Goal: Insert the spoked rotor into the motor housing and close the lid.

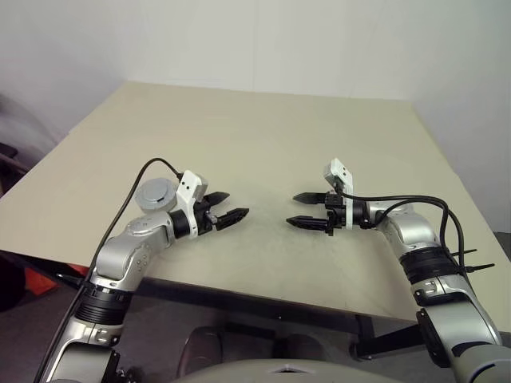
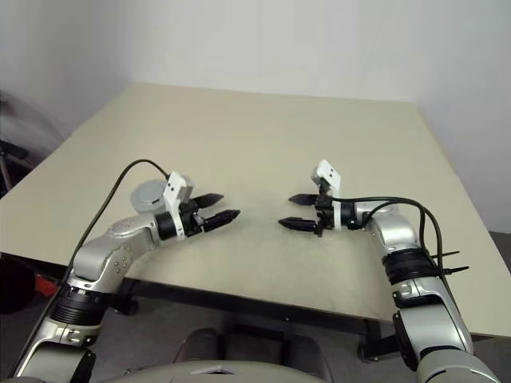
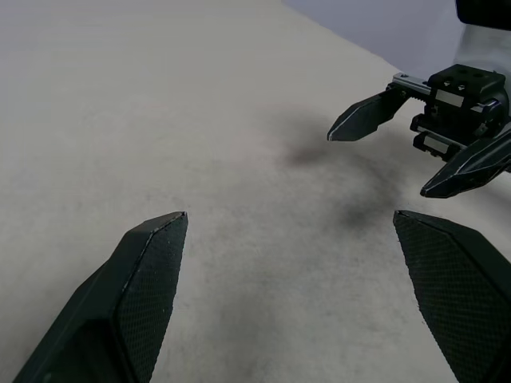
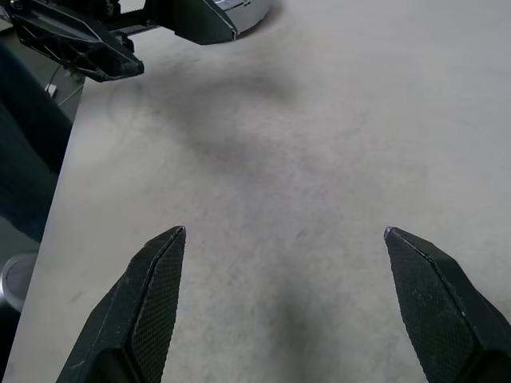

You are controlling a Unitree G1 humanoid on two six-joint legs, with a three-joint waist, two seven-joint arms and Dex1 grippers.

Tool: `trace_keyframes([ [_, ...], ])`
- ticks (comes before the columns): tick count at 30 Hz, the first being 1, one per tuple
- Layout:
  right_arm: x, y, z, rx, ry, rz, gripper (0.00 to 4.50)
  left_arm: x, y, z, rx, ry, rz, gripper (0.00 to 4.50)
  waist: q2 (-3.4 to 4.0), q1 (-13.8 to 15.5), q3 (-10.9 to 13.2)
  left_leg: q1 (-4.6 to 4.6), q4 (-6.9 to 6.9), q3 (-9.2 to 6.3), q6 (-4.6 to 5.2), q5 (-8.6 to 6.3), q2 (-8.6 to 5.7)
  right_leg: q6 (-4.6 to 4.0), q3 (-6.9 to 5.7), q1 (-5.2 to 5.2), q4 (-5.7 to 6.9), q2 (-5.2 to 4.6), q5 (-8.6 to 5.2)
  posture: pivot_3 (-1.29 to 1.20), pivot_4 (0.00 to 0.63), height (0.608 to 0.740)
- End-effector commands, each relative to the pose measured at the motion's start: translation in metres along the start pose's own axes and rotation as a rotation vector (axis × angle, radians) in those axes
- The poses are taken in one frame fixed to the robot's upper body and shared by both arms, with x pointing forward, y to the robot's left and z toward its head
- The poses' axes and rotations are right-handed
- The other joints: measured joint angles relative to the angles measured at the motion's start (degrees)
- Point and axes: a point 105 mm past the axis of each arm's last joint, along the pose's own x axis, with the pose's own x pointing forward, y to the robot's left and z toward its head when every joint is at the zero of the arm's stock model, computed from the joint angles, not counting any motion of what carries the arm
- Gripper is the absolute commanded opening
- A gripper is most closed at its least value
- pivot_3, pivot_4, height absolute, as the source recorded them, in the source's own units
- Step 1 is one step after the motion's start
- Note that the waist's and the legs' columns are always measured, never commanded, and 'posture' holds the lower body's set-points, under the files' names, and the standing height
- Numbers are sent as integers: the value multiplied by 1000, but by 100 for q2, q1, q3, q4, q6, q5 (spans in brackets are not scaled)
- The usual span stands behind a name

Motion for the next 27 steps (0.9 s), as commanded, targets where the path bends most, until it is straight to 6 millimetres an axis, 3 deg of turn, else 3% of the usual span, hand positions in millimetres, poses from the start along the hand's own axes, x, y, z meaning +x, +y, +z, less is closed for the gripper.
trace_keyframes([
  [1, -3, -2, 14, -52, -41, -14, 4500, -1, -1, 15, 38, -47, 1, 4384, 0, 0, 0, 0, 0, 0, 0, 0, 0, 0, 0, 0, 0, 0, 0, 0, 0, 740],
  [27, 5, -6, 17, -58, -63, -31, 4500, -1, 0, 15, 33, -58, 31, 4384, 0, -3, 0, -1, -1, 0, 1, 0, 0, 0, 0, -1, -1, 0, 0, 0, 0, 740],
])
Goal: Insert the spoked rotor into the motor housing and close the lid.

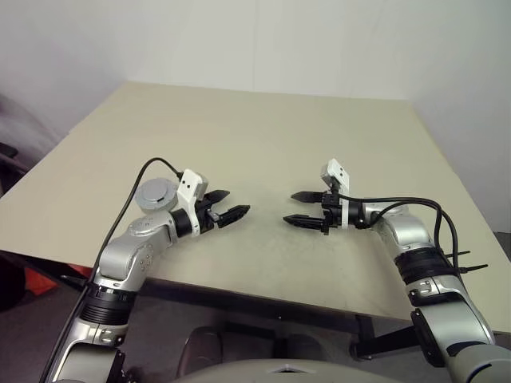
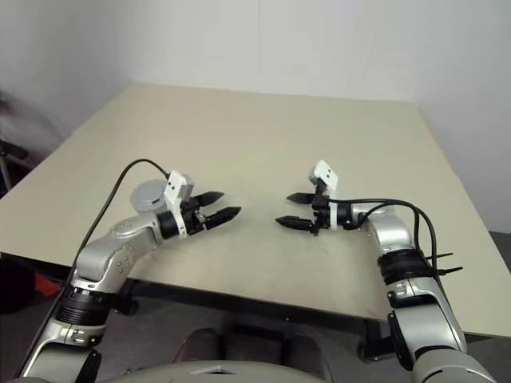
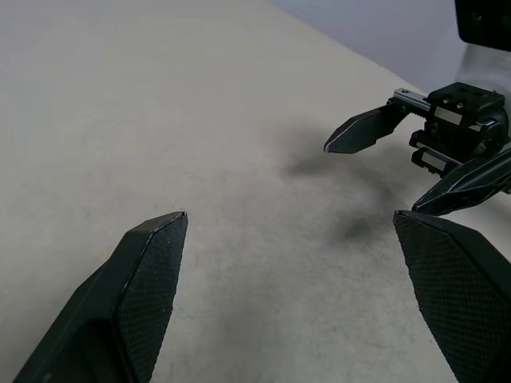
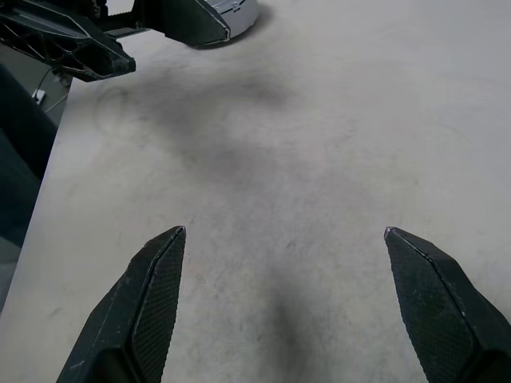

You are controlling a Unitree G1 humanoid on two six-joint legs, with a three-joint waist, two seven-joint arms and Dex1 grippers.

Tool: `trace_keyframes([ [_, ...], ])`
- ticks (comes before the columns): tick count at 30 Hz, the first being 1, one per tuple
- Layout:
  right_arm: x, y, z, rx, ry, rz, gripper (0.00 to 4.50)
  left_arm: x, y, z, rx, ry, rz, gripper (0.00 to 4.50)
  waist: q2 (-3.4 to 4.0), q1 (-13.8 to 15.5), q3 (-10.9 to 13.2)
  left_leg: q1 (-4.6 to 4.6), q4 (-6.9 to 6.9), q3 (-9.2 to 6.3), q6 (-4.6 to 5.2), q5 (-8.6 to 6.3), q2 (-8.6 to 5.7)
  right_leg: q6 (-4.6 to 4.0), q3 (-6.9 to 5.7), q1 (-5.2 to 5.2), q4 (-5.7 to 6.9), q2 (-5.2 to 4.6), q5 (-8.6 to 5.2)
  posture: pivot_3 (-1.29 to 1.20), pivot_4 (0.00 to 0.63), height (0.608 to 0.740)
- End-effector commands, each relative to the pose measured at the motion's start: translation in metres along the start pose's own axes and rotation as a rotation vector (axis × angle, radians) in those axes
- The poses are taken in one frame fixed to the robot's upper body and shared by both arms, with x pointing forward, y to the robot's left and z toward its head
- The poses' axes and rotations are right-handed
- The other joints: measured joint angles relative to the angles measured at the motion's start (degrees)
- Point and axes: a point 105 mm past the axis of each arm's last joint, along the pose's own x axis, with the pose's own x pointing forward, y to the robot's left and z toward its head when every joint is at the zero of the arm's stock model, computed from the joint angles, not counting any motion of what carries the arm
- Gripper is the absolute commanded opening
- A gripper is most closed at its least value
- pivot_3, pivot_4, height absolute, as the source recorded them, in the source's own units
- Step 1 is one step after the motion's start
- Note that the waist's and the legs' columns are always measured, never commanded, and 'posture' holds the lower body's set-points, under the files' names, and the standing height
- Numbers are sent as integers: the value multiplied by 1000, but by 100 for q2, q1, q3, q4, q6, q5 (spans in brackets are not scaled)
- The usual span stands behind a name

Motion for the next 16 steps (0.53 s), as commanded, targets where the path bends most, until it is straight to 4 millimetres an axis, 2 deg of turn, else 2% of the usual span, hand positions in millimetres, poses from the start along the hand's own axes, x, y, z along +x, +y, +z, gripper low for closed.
trace_keyframes([
  [1, 1, -2, 19, -47, -47, -4, 4500, -3, -1, 13, 39, -39, 7, 4384, 0, -2, 0, 0, 0, 0, 0, 0, 0, 0, 0, 0, 0, 0, 0, 0, 0, 740],
  [16, 5, -3, 18, -44, -61, -14, 4500, 0, -5, 11, 33, -40, 0, 4384, 0, -3, 0, -1, -1, 0, 0, 0, 0, 0, 0, -1, -1, 0, 0, 0, 0, 740],
])
